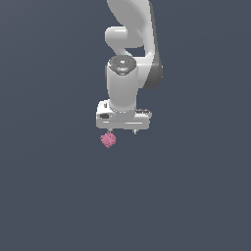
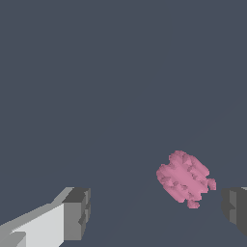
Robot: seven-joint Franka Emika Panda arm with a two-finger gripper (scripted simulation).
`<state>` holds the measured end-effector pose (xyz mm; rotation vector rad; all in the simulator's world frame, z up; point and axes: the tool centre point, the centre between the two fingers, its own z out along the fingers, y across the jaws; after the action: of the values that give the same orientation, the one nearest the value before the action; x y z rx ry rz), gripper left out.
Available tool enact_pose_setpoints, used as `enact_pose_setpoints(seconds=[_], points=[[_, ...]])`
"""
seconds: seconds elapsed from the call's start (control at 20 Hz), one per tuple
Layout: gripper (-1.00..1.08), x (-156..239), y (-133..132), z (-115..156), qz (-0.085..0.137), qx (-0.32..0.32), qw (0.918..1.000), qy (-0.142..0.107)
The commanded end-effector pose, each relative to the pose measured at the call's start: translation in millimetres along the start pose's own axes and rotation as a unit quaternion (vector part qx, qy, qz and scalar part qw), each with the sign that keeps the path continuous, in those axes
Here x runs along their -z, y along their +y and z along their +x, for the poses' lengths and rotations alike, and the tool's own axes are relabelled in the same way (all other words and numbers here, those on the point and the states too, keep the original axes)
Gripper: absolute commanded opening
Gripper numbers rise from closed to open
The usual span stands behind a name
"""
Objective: Pick up the object and move it to a goal position.
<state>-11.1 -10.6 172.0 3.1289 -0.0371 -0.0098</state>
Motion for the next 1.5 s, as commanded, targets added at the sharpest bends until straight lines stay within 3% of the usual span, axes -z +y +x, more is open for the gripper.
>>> enact_pose_setpoints(seconds=[0.0,0.35,0.75,1.45], points=[[1.0,1.3,1.5,0.9,0.0,-0.002,1.0,0.002],[1.0,17.8,20.4,11.4,0.003,-0.029,0.9993,0.024],[1.0,15.8,21.6,10.7,0.002,-0.021,0.9995,0.023],[1.0,-8.5,37.5,0.9,-0.001,0.078,0.9968,0.018]])
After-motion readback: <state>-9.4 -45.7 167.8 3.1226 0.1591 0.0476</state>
